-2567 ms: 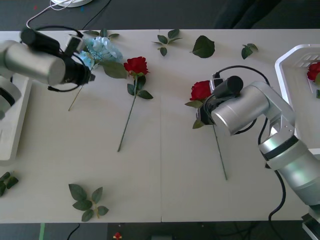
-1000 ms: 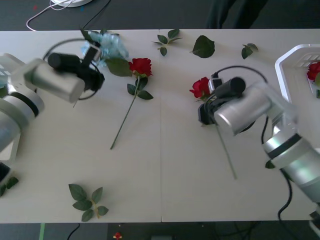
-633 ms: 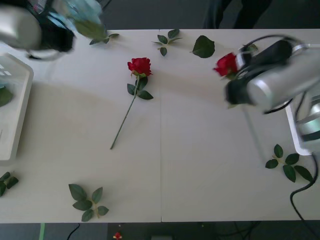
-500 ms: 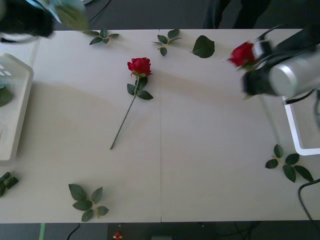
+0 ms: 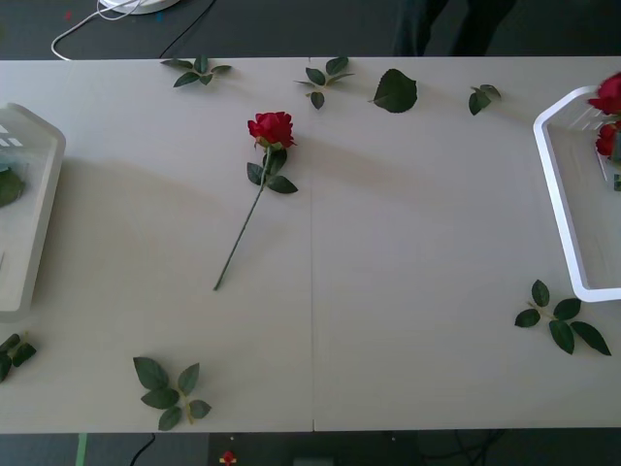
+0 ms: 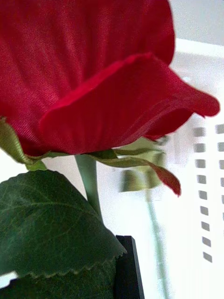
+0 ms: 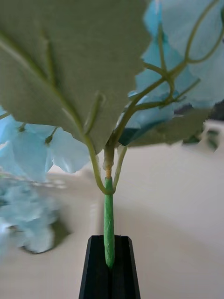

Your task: Place the red flowers into the right box and the blue flowers into the left box. If a person shows an open palm, hand one flower to the person first, then continue sorting.

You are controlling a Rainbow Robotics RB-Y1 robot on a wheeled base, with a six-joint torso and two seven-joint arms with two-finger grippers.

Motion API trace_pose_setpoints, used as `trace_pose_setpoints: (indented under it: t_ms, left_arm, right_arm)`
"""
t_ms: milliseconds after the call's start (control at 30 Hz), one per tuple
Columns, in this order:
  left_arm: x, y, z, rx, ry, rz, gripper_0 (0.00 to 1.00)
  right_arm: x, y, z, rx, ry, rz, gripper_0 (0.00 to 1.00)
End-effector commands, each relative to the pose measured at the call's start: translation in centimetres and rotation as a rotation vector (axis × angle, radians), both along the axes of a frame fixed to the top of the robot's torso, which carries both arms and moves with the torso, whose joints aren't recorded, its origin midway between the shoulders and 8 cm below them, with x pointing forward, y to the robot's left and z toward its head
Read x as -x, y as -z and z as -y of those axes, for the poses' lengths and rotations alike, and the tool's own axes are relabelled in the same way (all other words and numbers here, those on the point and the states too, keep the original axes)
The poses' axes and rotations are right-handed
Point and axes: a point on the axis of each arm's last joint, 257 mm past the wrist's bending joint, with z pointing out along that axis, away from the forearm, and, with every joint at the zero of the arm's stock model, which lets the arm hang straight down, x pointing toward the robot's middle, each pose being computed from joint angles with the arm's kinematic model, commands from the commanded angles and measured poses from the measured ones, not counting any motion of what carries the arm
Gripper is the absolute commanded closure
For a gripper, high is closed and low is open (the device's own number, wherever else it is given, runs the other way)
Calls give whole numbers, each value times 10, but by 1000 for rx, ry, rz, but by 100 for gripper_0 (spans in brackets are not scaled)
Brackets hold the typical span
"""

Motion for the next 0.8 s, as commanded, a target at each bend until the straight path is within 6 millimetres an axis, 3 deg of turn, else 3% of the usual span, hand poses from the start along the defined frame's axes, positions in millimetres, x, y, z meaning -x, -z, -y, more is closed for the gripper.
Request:
trace_pose_setpoints:
  t_ms: [33, 267, 433, 633, 667, 733, 800]
  left_arm:
    - [21, -2, -47, -104, -61, 47, 100]
    - [30, 32, -93, -235, -154, 110, 100]
    - [47, 59, -112, -269, -185, 86, 100]
    - [48, 82, -137, -314, -242, 134, 100]
    - [47, 84, -143, -319, -254, 145, 100]
    - [45, 85, -149, -332, -268, 166, 100]
    - [44, 84, -154, -346, -279, 185, 100]
  right_arm:
    - [-8, -37, 44, 48, 35, 76, 100]
    - [-21, -36, 75, 87, 57, 138, 100]
    - [-33, -37, 77, 84, 57, 178, 100]
    - [-40, -36, 73, 86, 51, 211, 98]
    - [-42, -37, 72, 82, 50, 216, 57]
    - [-43, -37, 71, 81, 48, 226, 0]
    - [-44, -37, 71, 80, 45, 233, 0]
